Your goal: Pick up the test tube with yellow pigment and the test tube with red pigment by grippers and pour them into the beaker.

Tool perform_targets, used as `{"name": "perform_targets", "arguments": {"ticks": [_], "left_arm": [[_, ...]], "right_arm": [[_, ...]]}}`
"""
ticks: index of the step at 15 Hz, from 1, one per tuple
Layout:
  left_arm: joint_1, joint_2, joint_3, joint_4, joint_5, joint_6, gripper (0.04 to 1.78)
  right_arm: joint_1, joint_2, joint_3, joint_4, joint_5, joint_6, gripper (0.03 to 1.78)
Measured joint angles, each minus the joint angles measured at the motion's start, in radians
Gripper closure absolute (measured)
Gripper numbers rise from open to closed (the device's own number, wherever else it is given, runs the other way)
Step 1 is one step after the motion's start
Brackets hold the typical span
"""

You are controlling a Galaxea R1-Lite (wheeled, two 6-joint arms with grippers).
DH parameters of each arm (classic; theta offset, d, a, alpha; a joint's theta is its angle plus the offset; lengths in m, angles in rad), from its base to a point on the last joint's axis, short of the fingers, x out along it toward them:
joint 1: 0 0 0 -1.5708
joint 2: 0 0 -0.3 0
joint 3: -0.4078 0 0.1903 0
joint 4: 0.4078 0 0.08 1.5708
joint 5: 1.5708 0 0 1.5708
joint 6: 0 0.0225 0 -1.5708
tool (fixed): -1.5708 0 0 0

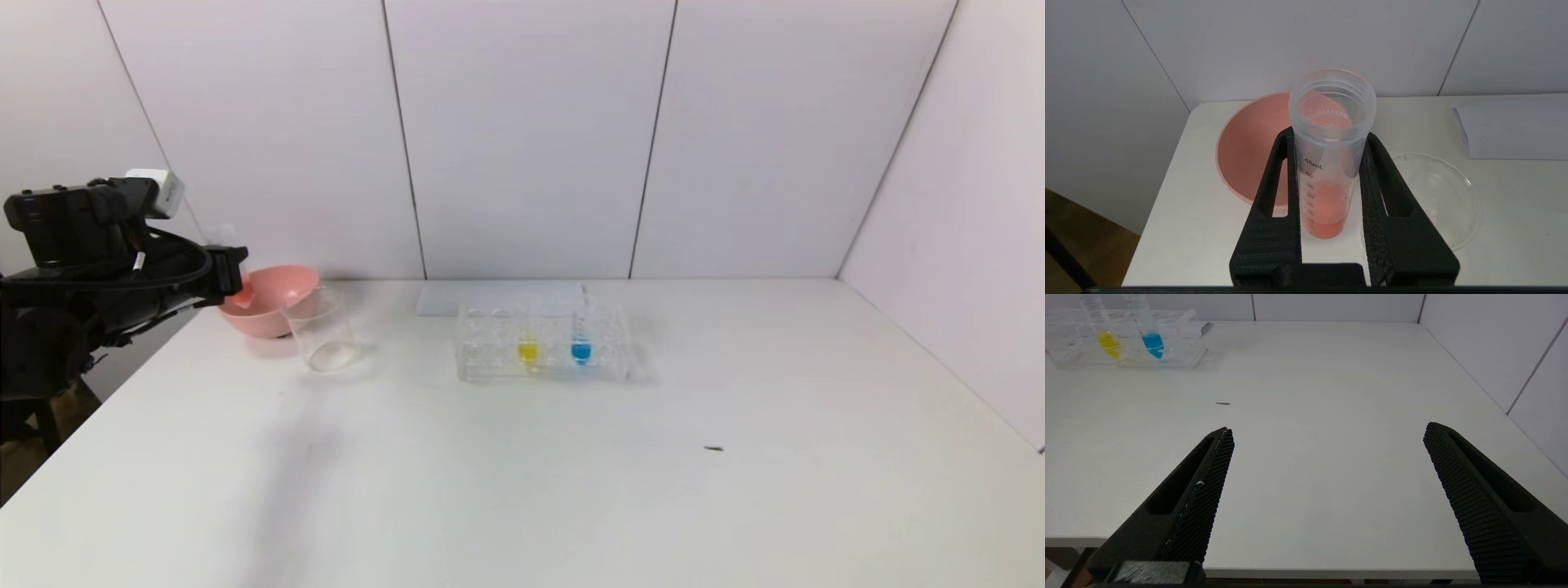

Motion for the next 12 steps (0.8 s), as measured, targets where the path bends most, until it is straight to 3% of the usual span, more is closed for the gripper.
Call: {"name": "perform_targets", "arguments": {"ticks": [12], "left_arm": [[0.008, 0.071, -0.09, 0.035, -0.035, 0.03, 1.38]], "right_arm": [[0.0, 0.0, 0.0, 0.0, 0.0, 0.0, 0.11]]}}
